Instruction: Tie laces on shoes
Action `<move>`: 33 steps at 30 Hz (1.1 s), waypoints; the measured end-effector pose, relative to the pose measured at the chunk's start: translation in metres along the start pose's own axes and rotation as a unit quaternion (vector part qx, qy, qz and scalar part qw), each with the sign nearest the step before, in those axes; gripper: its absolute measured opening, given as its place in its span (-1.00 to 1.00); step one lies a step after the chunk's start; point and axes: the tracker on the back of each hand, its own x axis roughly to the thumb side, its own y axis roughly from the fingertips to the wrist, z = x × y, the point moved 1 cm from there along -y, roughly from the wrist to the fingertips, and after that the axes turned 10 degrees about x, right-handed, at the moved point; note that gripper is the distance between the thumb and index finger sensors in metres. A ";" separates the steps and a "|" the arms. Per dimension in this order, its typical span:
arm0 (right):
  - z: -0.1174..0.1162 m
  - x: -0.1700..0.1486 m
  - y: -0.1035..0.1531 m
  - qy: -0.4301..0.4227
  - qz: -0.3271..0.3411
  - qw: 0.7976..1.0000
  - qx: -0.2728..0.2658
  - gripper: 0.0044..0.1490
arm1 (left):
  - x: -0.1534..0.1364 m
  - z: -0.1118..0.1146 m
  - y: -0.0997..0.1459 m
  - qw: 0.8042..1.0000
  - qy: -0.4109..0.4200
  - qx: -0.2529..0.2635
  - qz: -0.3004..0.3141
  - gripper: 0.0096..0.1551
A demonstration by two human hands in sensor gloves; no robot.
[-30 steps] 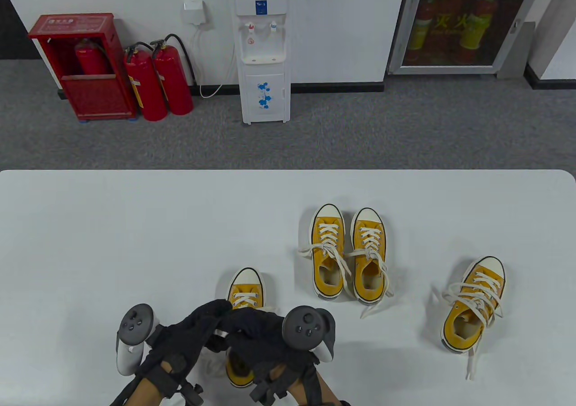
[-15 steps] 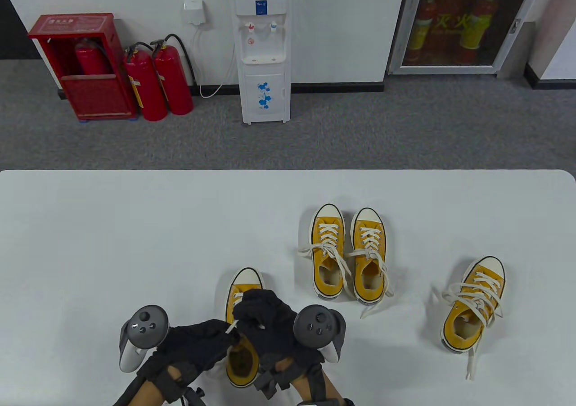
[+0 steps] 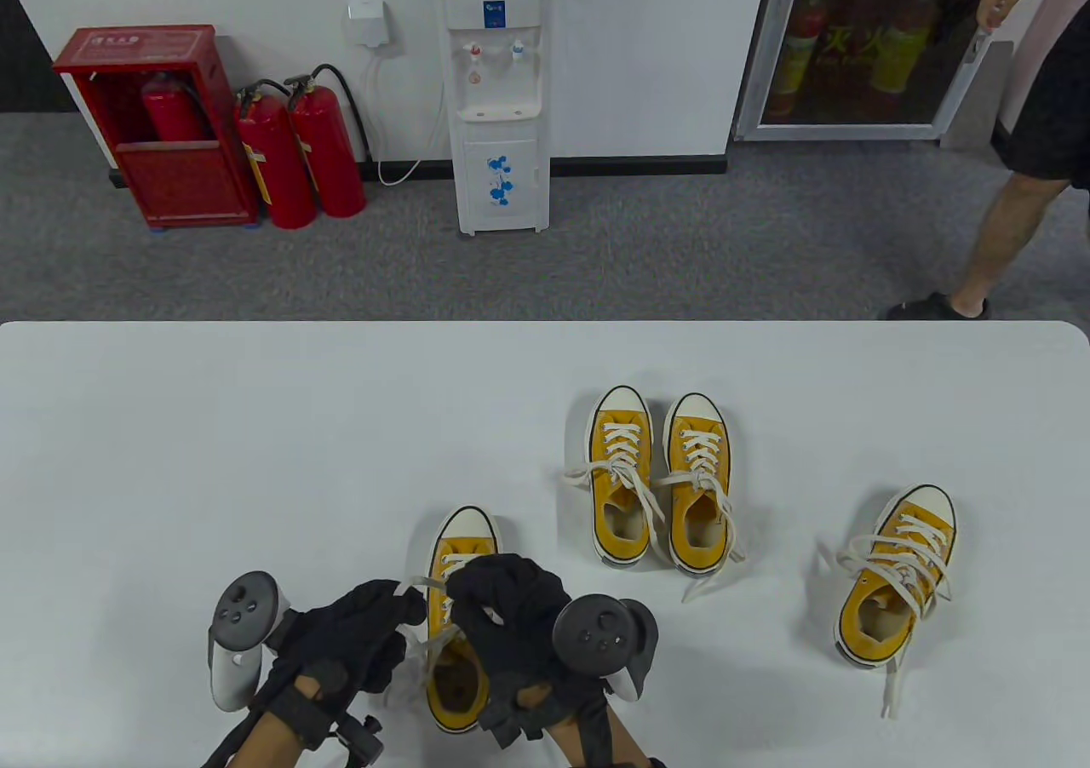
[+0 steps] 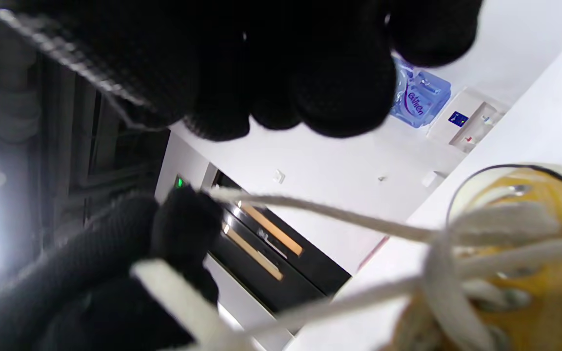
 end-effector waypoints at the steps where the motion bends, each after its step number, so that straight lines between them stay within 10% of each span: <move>1: -0.004 0.000 0.000 0.013 -0.010 1.000 0.017 -0.45 | 0.000 -0.001 0.000 1.000 0.002 -0.001 0.004 -0.53; 13: -0.035 0.001 -0.002 -0.031 -0.050 0.992 0.115 -0.27 | 0.005 0.007 0.000 0.999 -0.004 -0.027 0.030 -0.50; 33: 0.014 -0.006 0.003 -0.066 -0.064 0.995 -0.026 -0.50 | 0.015 -0.020 0.007 0.988 -0.111 0.080 0.065 -0.31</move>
